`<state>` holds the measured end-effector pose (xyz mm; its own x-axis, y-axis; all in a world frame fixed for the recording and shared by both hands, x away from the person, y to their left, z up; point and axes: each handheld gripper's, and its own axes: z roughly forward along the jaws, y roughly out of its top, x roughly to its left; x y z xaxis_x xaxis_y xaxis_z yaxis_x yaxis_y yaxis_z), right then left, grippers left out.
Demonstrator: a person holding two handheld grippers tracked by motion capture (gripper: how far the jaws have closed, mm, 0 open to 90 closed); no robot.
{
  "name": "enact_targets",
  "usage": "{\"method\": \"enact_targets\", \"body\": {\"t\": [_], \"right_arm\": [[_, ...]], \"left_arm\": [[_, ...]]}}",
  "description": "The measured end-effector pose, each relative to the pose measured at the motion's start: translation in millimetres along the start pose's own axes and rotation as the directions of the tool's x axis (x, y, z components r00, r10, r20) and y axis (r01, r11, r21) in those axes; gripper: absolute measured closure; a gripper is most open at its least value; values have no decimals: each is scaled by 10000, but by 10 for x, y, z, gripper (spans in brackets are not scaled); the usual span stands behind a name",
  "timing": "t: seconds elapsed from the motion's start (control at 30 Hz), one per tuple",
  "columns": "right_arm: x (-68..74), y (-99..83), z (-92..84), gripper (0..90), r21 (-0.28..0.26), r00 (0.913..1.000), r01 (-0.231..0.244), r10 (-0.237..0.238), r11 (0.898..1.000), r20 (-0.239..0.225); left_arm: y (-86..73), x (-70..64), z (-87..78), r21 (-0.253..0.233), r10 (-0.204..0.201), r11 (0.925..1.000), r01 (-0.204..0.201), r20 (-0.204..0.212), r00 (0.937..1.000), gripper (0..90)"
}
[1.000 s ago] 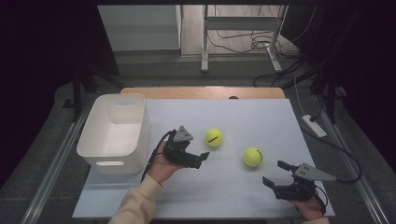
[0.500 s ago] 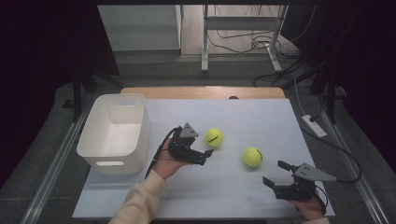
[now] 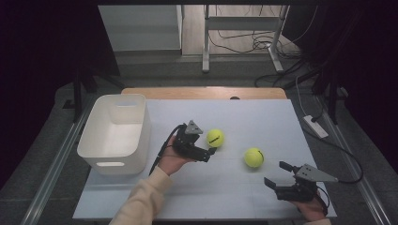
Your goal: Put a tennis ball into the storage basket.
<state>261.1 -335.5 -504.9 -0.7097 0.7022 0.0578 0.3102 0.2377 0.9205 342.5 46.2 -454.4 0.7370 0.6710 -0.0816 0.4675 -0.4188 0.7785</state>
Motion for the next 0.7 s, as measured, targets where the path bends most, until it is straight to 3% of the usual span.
{"method": "enact_targets", "body": {"t": [0.7], "right_arm": [[9, 4, 12, 90, 29, 10000, 13, -12, 10000, -40]], "left_arm": [[111, 92, 133, 174, -161, 9997, 163, -121, 9998, 53]]}}
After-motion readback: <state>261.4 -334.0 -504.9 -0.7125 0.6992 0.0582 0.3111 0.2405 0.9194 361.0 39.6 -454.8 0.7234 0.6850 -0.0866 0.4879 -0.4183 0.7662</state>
